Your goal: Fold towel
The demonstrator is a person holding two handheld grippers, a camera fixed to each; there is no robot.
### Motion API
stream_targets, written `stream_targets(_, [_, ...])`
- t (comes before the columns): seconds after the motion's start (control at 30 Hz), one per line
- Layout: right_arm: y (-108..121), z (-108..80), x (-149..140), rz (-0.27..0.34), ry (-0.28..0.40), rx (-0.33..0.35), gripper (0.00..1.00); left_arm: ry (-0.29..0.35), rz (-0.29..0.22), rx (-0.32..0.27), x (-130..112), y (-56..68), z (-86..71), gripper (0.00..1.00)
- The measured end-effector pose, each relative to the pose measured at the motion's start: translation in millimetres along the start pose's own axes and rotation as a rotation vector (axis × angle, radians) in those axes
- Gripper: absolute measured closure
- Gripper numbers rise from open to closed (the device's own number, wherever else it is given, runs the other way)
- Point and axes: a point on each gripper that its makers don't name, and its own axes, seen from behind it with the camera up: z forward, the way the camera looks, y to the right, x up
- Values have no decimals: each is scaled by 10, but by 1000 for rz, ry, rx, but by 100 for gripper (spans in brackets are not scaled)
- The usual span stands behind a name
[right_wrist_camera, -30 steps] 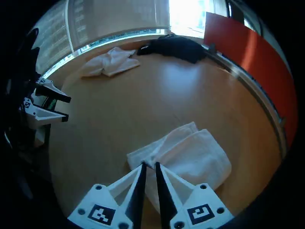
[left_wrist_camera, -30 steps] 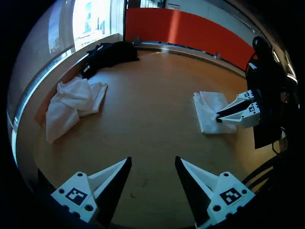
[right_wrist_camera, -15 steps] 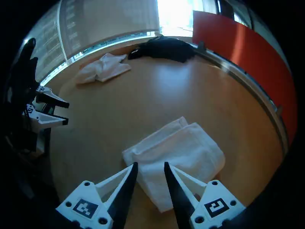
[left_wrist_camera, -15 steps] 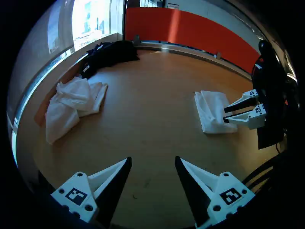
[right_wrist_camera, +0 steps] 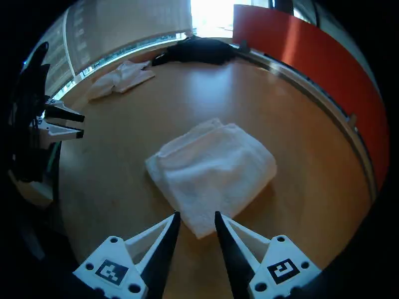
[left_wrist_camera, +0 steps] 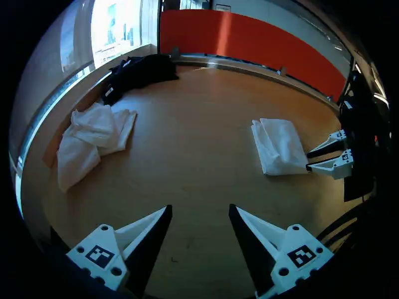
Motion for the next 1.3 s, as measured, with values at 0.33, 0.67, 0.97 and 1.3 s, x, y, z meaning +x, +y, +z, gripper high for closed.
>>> stream_targets(0.33, [37, -2, -231, 30, -28, -24, 47, -2, 2, -3, -14, 24, 11, 16])
stream_targets(0.67, [46, 111, -303, 60, -36, -37, 50, -7, 3, -6, -36, 32, 18, 17])
stream_targets(0.97, [95, 129, -323, 83, -32, -57, 85, -5, 4, -10, -30, 42, 15, 16])
stream_targets(1.3, [93, 69, -308, 93, -15, -58, 96, -2, 18, -19, 13, 73, 18, 16])
